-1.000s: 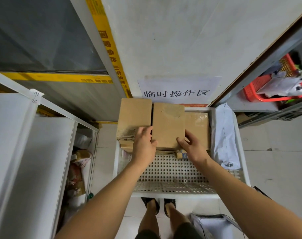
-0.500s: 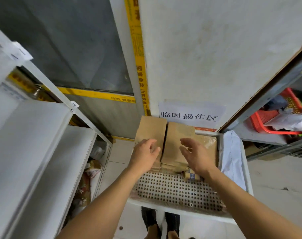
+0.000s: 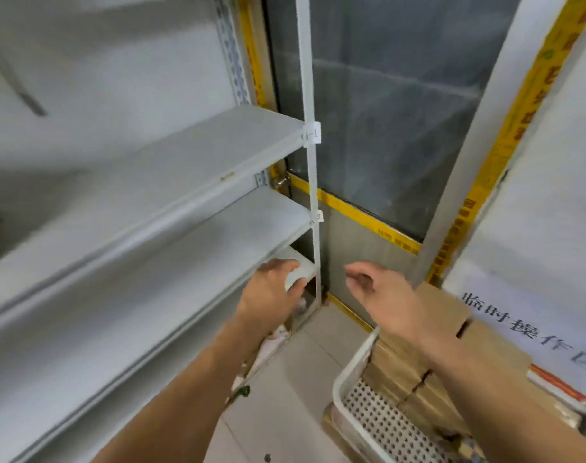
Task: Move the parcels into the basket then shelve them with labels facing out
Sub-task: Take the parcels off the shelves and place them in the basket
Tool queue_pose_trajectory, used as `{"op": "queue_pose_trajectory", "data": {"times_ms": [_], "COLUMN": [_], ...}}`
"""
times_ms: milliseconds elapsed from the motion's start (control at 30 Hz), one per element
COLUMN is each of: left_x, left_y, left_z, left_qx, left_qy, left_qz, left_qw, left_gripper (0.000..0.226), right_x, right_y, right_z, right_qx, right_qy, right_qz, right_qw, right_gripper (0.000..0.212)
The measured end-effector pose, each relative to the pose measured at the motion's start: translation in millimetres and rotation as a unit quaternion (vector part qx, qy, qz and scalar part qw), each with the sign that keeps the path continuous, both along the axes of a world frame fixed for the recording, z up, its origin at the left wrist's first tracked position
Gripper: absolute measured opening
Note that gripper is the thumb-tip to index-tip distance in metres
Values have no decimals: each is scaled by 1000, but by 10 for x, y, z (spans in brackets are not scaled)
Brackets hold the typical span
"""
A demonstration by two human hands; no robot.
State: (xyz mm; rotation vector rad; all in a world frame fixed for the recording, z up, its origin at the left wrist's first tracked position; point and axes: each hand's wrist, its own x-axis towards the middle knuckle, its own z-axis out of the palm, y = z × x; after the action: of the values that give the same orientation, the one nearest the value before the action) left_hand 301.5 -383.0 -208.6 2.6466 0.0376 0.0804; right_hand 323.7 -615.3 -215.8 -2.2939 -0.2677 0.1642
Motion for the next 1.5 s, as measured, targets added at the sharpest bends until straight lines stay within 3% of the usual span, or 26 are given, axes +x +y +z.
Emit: {"op": "queue_pose_trajectory", "data": {"times_ms": [333,567,800,1067,1233,1433,1500], "left_x": [-677,-1226,-1563,-1552,-1403,-1221,-1205], "left_y": [2078,3242,4120,4811,5042,5083,5069], "left_z": [719,1083,1187,1167,1153,1061,1049], "left_qx": [10,18,23,52,29,-22,-47], "left_qy": [-114,-195,-208,-194,-168,-172,-192], "left_qz": [134,246,368,486,520,552,556], "left_qw": [984,949,906,851,837,816,807], "left_gripper": [42,42,44,54,60,68,71], "right_x": [84,-101,-187,-33,98,227,273], "right_y": [2188,3684,4872,5859,6292,6558,6611], "right_z": [740,1066,1210,1344,1360,1231,1176], "right_qx": [25,84,100,84,86,115,145], "right_qy": [-74,-98,-100,-109,-97,26,48], "right_qz": [169,264,345,422,420,424,408], "right_qw": [982,956,928,896,898,898,900], "right_gripper": [30,28,30,36,59,72,65]}}
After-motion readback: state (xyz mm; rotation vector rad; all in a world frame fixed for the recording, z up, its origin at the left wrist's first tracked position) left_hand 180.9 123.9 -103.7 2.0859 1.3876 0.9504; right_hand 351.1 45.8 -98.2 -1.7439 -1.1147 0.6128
